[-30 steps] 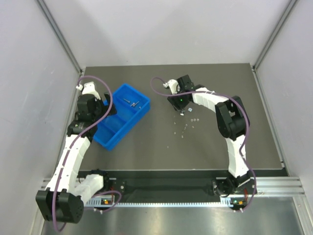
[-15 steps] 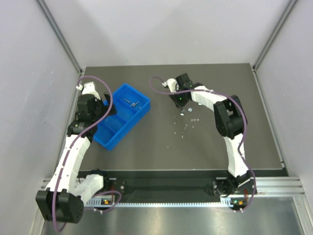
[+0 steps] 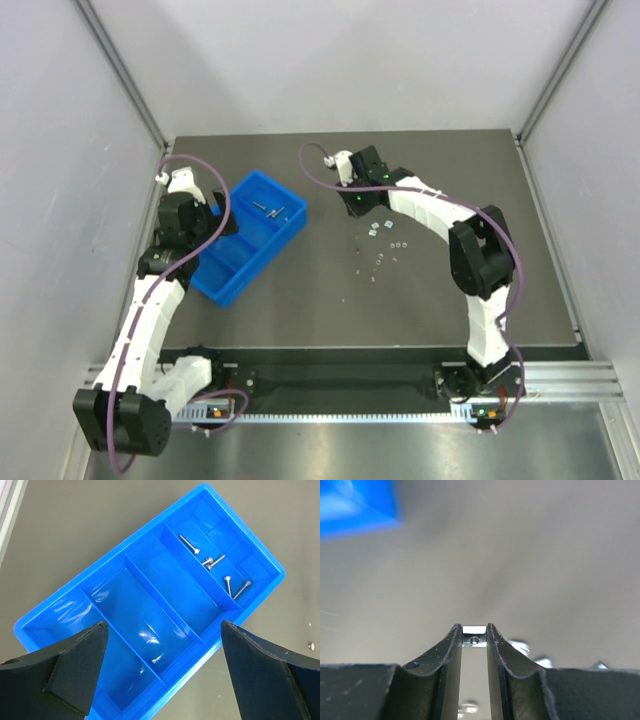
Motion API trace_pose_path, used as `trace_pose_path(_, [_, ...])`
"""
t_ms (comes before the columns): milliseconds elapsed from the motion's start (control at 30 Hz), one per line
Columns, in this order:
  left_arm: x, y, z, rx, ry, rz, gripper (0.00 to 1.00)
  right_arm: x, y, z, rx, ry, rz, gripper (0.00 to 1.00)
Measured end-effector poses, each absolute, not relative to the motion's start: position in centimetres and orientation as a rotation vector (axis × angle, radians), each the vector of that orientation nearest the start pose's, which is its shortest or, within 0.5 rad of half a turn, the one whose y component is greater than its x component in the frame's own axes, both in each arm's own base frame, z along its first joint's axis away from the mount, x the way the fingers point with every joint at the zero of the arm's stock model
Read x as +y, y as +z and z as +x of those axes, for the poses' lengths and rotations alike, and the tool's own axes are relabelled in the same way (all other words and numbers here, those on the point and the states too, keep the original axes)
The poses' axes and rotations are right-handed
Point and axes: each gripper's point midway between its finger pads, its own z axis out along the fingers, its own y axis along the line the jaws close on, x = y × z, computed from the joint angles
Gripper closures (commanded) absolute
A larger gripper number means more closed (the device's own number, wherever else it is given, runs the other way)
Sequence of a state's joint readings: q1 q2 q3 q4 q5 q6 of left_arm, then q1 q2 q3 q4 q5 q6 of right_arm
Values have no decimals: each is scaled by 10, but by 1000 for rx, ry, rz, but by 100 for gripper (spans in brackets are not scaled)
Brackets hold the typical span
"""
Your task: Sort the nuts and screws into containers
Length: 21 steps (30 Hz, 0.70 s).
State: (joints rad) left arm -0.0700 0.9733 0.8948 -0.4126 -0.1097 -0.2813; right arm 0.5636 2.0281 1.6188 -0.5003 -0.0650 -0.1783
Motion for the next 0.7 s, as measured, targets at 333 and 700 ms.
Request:
trace_pose_path(333, [-7, 221, 320, 2027, -61, -316, 1, 465, 220, 378, 1934, 622, -964, 84])
trace_pose_path(700, [24, 245, 305, 1915, 80, -451, 1, 553, 147, 350, 1977, 759, -976, 82])
